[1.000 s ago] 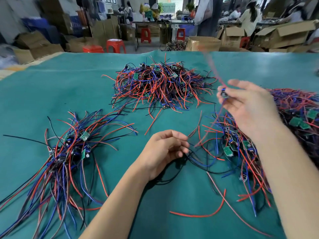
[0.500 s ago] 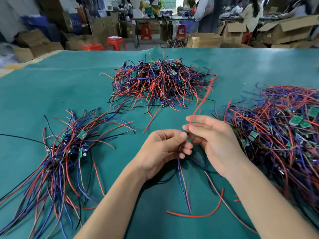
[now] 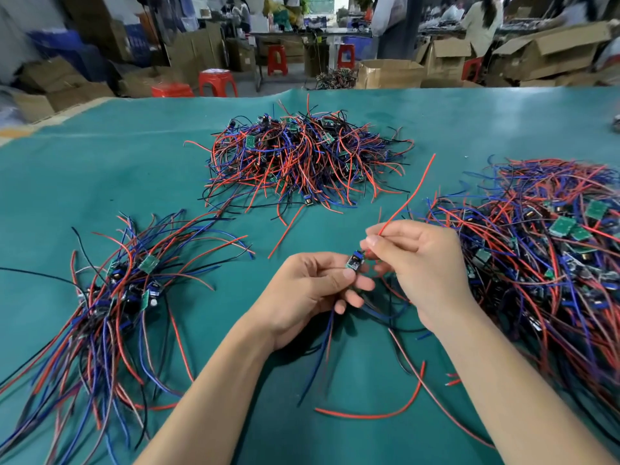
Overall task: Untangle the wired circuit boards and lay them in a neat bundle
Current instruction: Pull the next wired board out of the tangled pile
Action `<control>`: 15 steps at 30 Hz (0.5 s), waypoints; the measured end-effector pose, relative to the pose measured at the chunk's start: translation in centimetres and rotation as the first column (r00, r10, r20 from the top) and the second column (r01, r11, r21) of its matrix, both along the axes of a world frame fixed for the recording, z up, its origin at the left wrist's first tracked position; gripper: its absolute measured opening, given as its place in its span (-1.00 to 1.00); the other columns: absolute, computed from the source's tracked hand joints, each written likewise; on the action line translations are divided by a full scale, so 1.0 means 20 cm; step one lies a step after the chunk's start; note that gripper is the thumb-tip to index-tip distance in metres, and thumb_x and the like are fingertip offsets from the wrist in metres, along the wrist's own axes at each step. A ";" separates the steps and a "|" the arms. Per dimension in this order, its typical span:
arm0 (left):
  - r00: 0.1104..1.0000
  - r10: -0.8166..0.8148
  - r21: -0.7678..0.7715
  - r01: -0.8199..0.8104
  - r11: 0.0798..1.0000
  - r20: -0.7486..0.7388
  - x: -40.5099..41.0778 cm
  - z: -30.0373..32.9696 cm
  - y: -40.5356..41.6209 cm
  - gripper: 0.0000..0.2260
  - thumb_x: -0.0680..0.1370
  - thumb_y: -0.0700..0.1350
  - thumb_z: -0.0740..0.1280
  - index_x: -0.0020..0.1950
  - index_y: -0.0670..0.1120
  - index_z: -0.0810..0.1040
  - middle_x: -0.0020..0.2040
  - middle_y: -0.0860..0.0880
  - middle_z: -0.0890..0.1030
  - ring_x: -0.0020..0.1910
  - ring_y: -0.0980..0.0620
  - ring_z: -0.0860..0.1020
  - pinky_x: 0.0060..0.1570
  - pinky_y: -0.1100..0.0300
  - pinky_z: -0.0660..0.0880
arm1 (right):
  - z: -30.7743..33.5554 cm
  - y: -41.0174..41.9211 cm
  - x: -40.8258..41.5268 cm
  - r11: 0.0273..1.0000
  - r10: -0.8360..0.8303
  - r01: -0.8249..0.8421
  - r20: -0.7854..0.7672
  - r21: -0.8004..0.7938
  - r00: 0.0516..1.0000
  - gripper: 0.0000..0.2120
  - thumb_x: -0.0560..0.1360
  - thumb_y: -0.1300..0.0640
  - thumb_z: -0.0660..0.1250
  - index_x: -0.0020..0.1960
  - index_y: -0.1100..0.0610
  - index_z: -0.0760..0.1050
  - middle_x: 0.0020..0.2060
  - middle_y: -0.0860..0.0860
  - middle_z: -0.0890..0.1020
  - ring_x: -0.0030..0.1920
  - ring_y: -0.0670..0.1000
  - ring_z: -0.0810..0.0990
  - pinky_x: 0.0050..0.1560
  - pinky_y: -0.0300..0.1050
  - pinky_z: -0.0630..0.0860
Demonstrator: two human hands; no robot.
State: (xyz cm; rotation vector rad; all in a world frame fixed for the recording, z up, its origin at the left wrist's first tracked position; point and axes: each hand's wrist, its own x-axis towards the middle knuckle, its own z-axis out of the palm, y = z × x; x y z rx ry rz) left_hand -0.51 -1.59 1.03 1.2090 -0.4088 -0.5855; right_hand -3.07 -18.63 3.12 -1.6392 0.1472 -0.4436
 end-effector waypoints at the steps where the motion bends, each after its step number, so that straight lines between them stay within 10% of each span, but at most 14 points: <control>1: 1.000 -0.005 0.012 0.005 1.000 -0.001 0.00 0.00 0.00 -0.87 0.58 -0.32 0.28 0.07 -0.33 0.58 -0.10 -0.17 0.70 -0.36 0.09 0.60 -0.40 0.33 0.44 | 0.00 -0.01 0.01 0.998 -0.034 0.035 0.019 -0.044 0.999 -0.80 0.50 0.33 0.47 -0.20 0.06 0.67 -0.28 0.03 0.75 -0.27 -0.04 0.72 -0.33 -0.26 0.56; 15: 0.999 -0.031 0.061 0.030 0.998 0.017 -0.02 0.03 0.00 -0.82 0.58 -0.32 0.29 0.15 -0.39 0.51 -0.16 -0.16 0.70 -0.49 0.08 0.52 -0.50 0.32 0.38 | 0.07 -0.33 0.01 0.819 -0.570 0.509 0.275 0.263 0.775 -0.83 0.49 0.33 0.40 -0.18 0.09 0.64 -0.33 -0.05 0.69 -0.32 -0.06 0.63 -0.24 -0.18 0.57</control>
